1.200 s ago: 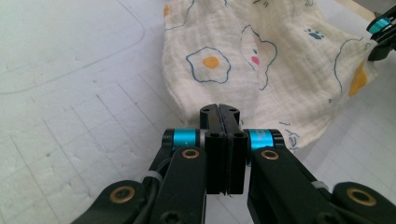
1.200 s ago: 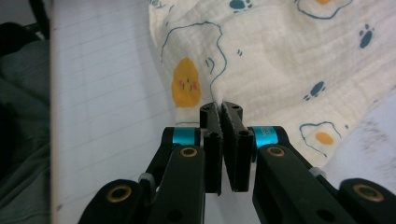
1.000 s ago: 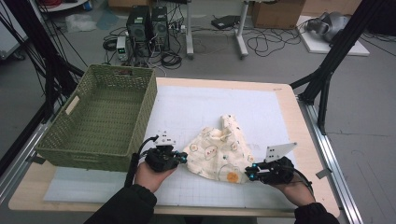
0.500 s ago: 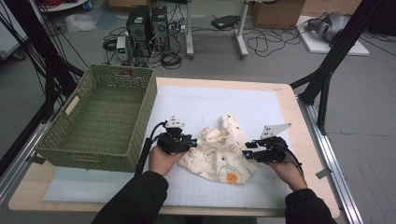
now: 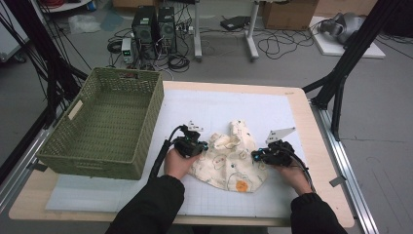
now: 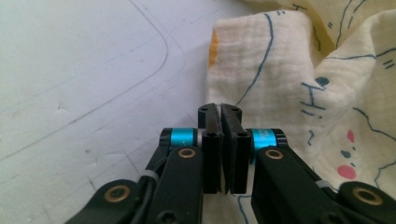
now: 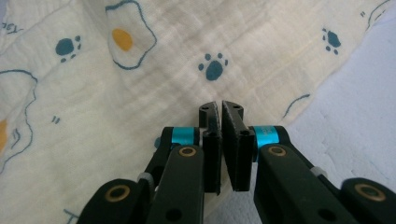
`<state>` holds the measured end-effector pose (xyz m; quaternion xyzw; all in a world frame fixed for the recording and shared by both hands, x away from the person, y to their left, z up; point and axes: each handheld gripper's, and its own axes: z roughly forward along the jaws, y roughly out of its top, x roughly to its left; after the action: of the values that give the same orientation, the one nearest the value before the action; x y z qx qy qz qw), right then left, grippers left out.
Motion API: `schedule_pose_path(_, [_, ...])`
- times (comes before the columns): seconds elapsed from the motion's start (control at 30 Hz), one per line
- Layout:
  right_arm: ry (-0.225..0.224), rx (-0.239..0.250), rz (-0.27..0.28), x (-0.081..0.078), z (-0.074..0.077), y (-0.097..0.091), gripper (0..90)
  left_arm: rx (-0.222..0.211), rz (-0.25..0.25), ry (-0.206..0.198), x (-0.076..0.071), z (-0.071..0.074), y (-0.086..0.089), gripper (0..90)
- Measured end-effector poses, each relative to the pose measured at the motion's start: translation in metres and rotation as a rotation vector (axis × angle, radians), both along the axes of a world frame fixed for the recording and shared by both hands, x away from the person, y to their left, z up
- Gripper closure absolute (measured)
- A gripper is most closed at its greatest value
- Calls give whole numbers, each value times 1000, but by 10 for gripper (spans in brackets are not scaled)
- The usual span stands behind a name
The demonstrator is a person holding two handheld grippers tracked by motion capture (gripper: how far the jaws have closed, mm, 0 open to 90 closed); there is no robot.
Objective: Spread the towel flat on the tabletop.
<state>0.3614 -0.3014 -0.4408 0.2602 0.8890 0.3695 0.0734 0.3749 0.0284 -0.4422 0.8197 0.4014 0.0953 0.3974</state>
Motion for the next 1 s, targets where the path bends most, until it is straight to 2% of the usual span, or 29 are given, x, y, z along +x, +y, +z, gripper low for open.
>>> schedule_pose_path(0.1, [3, 0, -2, -1, 1, 0, 884, 12, 1, -12, -5, 2, 2, 884])
schedule_pose_path(0.27, [-8, -9, 16, -8, 4, -1, 886, 7, 23, -28, -18, 5, 16, 885])
schedule_pose_path(0.5, [-20, -8, 37, -23, 11, -5, 886, 2, 17, -25, -38, 10, 37, 886])
schedule_pose_path(0.63, [5, -26, 55, -33, 11, -7, 886, -4, -4, -15, -48, 9, 43, 885])
schedule_pose_path(0.7, [27, -34, 64, -36, 9, -8, 885, -15, -16, -12, -49, 10, 44, 882])
schedule_pose_path(0.77, [31, -29, 73, -37, 10, -9, 832, -39, -19, -32, -46, 14, 45, 858])
schedule_pose_path(0.87, [18, 4, 47, -32, 18, -11, 747, -67, -13, -49, -38, 24, 41, 762])
schedule_pose_path(0.9, [7, 27, 35, -27, 22, -12, 726, -71, -15, -58, -34, 27, 39, 752])
schedule_pose_path(0.97, [-3, 28, 12, -17, 28, -11, 686, -96, -10, -67, -25, 32, 33, 718])
schedule_pose_path(1.0, [-10, 31, 2, -12, 30, -10, 665, -95, -9, -72, -21, 34, 29, 704])
